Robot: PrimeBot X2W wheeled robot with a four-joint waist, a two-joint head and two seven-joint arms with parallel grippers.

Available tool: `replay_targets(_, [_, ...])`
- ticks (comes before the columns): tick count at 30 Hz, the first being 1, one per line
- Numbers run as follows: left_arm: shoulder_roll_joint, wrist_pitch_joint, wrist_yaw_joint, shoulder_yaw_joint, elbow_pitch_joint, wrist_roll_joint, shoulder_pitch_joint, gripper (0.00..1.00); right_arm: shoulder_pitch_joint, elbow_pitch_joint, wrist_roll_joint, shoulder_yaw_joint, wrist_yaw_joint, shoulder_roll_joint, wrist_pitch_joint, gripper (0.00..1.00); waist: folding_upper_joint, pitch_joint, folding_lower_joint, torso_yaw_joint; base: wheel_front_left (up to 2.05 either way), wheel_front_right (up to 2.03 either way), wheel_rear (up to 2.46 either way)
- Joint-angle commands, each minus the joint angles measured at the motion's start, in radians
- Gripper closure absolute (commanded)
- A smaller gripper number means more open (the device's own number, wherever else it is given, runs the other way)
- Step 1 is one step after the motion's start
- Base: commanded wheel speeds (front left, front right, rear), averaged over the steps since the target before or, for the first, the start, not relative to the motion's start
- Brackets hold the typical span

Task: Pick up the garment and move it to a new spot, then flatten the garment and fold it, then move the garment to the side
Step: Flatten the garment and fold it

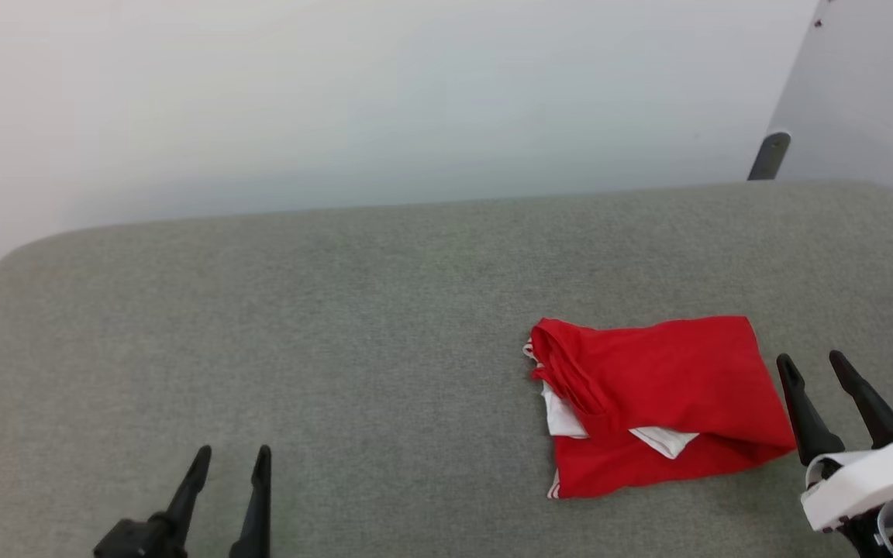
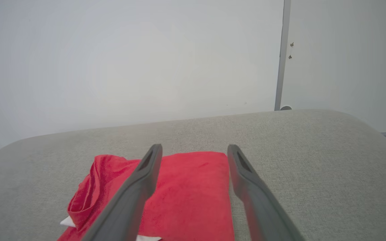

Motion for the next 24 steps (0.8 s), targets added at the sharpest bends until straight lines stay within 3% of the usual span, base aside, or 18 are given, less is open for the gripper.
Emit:
replay_targets(1, [0.003, 0.001, -0.003, 0.005, -0.011, -0.001, 0.020, 0.00, 0.030, -0.025, -0.016, -0.022, 0.000, 0.007, -0.004, 0.00, 0.0000, -0.014, 0.0000, 0.015, 0.00, 0.00, 0.00])
replay_targets(13, [-0.004, 0.001, -0.003, 0.052, -0.062, -0.010, 0.099, 0.00, 0.187, -0.227, -0.088, -0.164, 0.000, 0.032, 0.067, 0.00, 0.0000, -0.028, 0.0000, 0.026, 0.00, 0.00, 0.00])
replay_targets(24, [-0.025, 0.001, -0.003, 0.081, -0.145, -0.007, 0.170, 0.00, 0.316, -0.411, -0.157, -0.290, 0.000, 0.102, 0.150, 0.00, 0.0000, -0.022, 0.0000, 0.035, 0.00, 0.00, 0.00])
